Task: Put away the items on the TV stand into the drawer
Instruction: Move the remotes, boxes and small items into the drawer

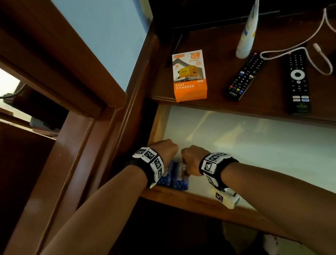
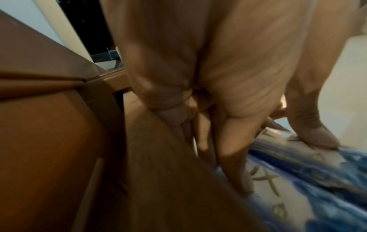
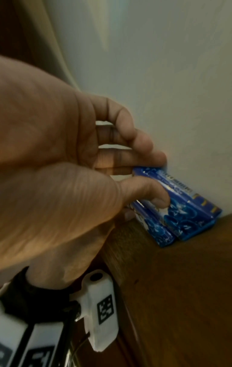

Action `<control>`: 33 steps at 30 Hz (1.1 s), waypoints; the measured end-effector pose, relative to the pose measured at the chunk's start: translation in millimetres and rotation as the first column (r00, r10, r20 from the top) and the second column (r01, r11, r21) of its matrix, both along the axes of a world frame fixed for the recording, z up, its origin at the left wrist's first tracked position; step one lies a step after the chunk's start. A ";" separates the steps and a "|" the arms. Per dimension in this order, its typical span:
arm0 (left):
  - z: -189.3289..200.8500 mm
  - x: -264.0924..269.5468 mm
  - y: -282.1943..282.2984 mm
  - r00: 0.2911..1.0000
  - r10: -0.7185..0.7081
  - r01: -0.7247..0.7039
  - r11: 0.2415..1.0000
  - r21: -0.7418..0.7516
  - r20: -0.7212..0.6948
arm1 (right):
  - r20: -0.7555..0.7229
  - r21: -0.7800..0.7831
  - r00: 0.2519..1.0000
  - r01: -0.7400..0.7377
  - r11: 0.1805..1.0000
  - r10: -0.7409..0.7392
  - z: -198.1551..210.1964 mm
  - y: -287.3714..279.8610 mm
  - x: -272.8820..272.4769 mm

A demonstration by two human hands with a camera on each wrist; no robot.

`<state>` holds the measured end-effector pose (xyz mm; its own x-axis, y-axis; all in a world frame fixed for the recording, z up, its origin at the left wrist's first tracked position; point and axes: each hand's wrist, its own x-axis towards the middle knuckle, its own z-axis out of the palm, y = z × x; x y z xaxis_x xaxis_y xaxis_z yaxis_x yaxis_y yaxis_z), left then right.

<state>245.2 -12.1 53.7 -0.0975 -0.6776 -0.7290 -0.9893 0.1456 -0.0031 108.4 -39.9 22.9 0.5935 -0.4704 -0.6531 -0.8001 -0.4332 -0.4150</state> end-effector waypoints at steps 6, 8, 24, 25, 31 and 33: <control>15.5 -7.9 -3.1 0.994 0.079 -0.083 0.995 -0.055 -0.077 | 0.107 0.012 0.978 0.179 0.984 -0.179 17.4 -4.1 -32.3; 27.0 -21.5 -16.5 0.975 0.149 -0.175 0.973 -0.151 -0.167 | 0.221 -0.038 0.926 0.323 0.946 -0.307 34.0 -13.0 -49.3; 85.7 -167.7 -149.4 0.893 0.310 -0.442 0.739 -0.508 -0.325 | 0.212 -0.479 0.596 0.755 0.449 -0.775 106.3 -119.4 -192.2; 82.6 -168.4 -149.5 0.901 0.302 -0.427 0.748 -0.508 -0.313 | 0.205 -0.469 0.607 0.749 0.468 -0.768 105.7 -120.8 -193.0; 86.2 -151.3 -121.0 0.860 0.343 -0.493 0.748 -0.444 -0.378 | 0.147 -0.396 0.609 0.759 0.518 -0.780 122.6 -98.7 -193.9; 91.8 -140.1 -98.5 0.838 0.371 -0.524 0.752 -0.400 -0.400 | 0.154 -0.368 0.654 0.734 0.571 -0.741 125.7 -77.7 -192.6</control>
